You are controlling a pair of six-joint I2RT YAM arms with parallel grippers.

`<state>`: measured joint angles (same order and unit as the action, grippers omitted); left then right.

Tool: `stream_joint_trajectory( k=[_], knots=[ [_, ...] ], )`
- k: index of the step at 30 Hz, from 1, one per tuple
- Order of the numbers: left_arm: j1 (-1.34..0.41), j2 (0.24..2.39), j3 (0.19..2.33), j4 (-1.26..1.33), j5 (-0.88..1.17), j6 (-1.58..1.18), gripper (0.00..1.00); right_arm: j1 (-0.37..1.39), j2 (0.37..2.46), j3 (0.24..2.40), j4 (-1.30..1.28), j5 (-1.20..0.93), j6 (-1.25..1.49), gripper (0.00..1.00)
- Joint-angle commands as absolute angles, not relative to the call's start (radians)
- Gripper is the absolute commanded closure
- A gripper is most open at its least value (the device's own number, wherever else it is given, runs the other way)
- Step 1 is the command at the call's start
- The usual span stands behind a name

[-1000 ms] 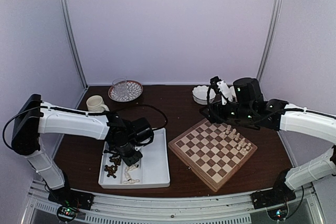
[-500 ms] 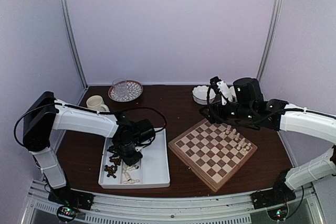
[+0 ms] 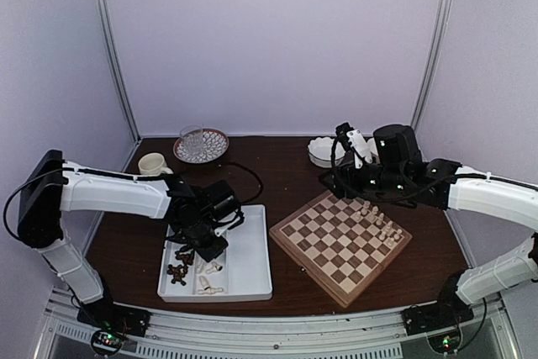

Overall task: Set up the chess pieces on the board
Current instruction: Pick up the chess pile from the storage box.

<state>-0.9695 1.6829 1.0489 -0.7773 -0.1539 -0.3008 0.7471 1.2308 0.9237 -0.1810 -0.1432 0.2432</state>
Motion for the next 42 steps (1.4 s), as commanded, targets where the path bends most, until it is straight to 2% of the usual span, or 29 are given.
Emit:
stream_joint_trajectory(
  k=[1,6,12,15,16,22,25,29,32,36,42],
  knots=[
    [-0.966,1.544,1.001,-0.642,-0.082,-0.269,0.98,0.753,1.232,0.919,-0.147,-0.171,0.261,0.38],
    [-0.966,1.383,0.93,-0.546,-0.092,-0.252,0.99,0.753,1.173,0.895,-0.115,-0.224,0.266,0.37],
    [-0.966,1.203,0.842,-0.428,-0.069,-0.231,0.99,0.752,1.168,0.887,-0.079,-0.281,0.285,0.21],
    [-0.965,1.154,0.81,-0.385,-0.033,-0.227,0.98,0.749,1.194,0.887,-0.075,-0.252,0.34,0.02],
    [-0.966,1.142,0.803,-0.374,-0.018,-0.224,0.98,0.745,1.201,0.886,-0.075,-0.249,0.358,0.01],
    [-0.966,1.081,0.753,-0.262,0.141,-0.22,0.98,0.728,1.226,0.855,0.04,-0.461,0.383,0.01],
    [-0.965,1.049,0.718,-0.189,0.203,-0.229,0.98,0.794,1.254,0.885,0.028,-0.481,0.338,0.0],
    [-0.966,0.99,0.673,-0.104,0.273,-0.233,0.98,0.856,1.293,0.82,0.239,-0.49,0.345,0.01],
    [-0.966,0.95,0.647,-0.065,0.312,-0.229,0.98,0.879,1.333,0.833,0.262,-0.559,0.314,0.0],
    [-0.966,0.919,0.618,-0.007,0.386,-0.233,0.98,0.91,1.406,0.86,0.281,-0.71,0.268,0.11],
    [-0.966,0.916,0.615,0.036,0.463,-0.243,0.97,1.014,1.48,0.894,0.287,-0.727,0.166,0.28]
  ],
)
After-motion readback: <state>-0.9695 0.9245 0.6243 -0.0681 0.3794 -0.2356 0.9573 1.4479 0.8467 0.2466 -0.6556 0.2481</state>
